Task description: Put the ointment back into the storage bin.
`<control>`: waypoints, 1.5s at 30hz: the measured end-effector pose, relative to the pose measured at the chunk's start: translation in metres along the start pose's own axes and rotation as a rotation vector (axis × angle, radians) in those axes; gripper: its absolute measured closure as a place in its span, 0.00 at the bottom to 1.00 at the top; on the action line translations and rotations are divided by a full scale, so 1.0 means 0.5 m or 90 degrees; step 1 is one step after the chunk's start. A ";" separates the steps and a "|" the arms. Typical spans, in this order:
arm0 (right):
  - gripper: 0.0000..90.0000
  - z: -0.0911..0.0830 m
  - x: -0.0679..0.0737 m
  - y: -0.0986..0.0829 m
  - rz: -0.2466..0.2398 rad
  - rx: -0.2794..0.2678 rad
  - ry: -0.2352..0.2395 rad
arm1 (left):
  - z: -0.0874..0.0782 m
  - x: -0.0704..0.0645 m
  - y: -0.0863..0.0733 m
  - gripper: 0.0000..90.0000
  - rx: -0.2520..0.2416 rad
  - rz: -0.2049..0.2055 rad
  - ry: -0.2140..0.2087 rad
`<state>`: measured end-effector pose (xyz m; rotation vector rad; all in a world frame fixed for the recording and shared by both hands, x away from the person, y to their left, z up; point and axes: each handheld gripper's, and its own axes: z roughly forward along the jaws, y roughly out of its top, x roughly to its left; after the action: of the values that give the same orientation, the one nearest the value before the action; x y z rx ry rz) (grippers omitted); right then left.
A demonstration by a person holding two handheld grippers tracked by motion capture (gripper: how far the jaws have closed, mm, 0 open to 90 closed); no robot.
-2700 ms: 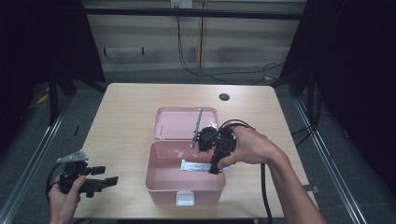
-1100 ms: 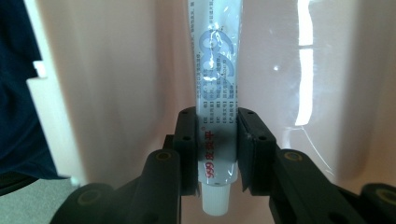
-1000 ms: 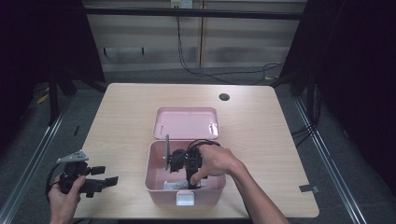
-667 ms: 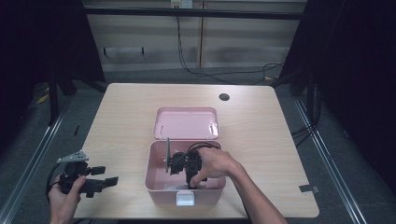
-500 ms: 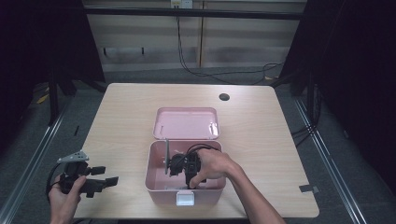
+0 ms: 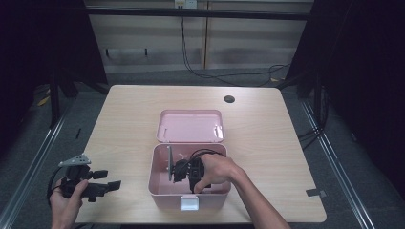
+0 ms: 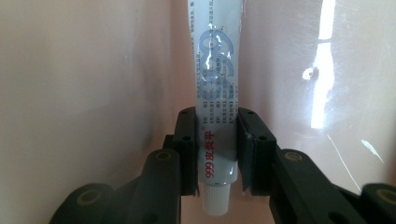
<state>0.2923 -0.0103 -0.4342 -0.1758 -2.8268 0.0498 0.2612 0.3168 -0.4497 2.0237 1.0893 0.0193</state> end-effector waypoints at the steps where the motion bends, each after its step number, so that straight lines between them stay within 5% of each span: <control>1: 0.80 0.001 -0.001 -0.001 0.001 0.000 0.001 | 0.000 0.000 0.000 0.20 0.000 0.000 0.000; 23: 0.73 0.004 -0.006 -0.011 0.028 -0.001 -0.006 | -0.002 -0.001 0.000 0.20 -0.006 -0.002 -0.001; 31: 0.69 -0.016 -0.007 -0.026 0.047 -0.037 -0.023 | -0.002 -0.001 0.000 0.20 -0.006 -0.002 -0.001; 45: 0.66 -0.049 0.008 -0.034 0.048 -0.047 -0.034 | -0.002 -0.001 0.000 0.20 -0.006 -0.001 -0.001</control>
<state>0.2942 -0.0261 -0.4088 -0.3018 -2.8761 -0.0335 0.2605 0.3173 -0.4488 2.0138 1.0880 0.0232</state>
